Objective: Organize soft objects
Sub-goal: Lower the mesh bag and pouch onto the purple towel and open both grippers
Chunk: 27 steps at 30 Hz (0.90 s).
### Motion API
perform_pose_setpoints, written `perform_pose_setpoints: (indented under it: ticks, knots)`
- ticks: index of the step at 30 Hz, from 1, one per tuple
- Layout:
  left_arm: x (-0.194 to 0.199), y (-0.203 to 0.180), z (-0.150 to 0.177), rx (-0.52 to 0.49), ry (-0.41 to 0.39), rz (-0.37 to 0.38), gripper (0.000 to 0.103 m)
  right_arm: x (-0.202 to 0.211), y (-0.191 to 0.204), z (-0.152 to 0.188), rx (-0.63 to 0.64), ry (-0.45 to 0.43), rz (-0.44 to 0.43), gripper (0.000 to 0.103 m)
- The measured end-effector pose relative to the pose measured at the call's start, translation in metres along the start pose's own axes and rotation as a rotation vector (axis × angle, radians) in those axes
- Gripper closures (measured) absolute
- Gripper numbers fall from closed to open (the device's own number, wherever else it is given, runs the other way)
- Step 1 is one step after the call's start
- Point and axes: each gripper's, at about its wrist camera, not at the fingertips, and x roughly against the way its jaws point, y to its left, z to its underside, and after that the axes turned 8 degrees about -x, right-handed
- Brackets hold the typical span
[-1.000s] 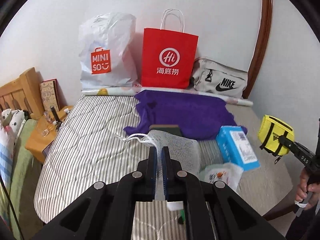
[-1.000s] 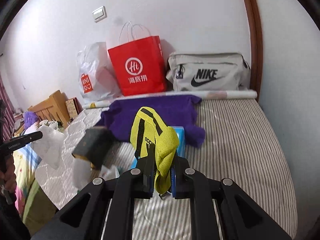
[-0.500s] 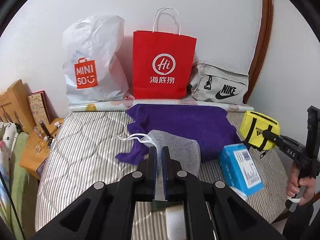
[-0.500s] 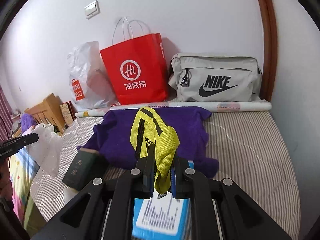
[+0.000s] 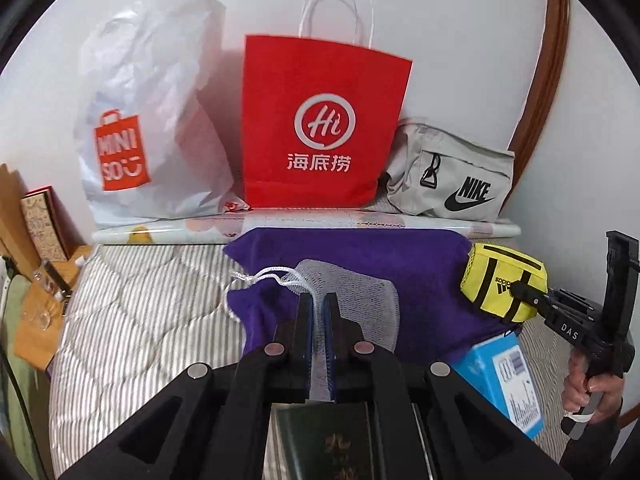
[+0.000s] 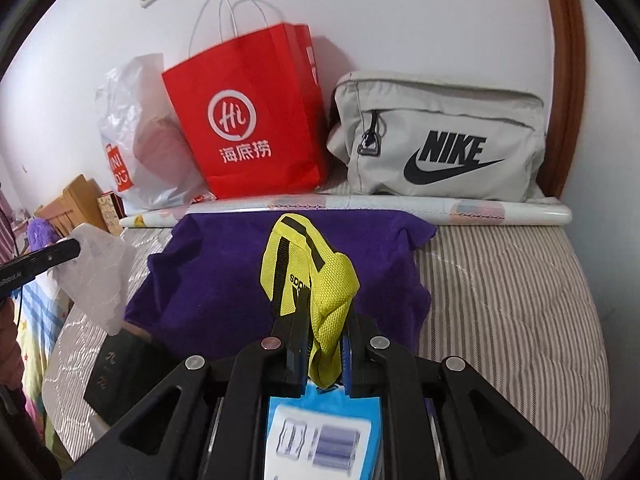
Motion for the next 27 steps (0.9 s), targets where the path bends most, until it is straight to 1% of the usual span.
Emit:
perform_pose_setpoints:
  ticks: [3, 5, 8, 14, 17, 21, 27]
  knots:
    - [-0.023, 0.002, -0.008, 0.007, 0.02, 0.039, 0.097, -0.016, 0.001, -0.004, 0.017, 0.02, 0.013, 0.09]
    - [-0.037, 0.002, -0.012, 0.005, 0.032, 0.058, 0.097, -0.024, 0.002, -0.006, 0.026, 0.041, 0.006, 0.091]
    - [-0.06, 0.002, -0.02, -0.004, 0.05, 0.04, 0.097, -0.036, 0.004, -0.01, 0.034, 0.069, 0.0, 0.09]
    - [-0.099, 0.001, -0.033, -0.018, 0.093, 0.062, 0.097, -0.054, 0.003, -0.013, 0.062, 0.101, 0.015, 0.09]
    - [-0.114, 0.002, -0.037, -0.015, 0.117, 0.078, 0.097, -0.064, 0.0, -0.014, 0.062, 0.128, 0.002, 0.09]
    - [-0.133, 0.005, -0.039, -0.008, 0.146, 0.073, 0.097, -0.075, -0.003, -0.015, 0.071, 0.156, -0.018, 0.09]
    - [-0.155, 0.01, -0.039, 0.0, 0.208, 0.066, 0.097, -0.088, -0.007, -0.015, 0.073, 0.183, -0.001, 0.089]
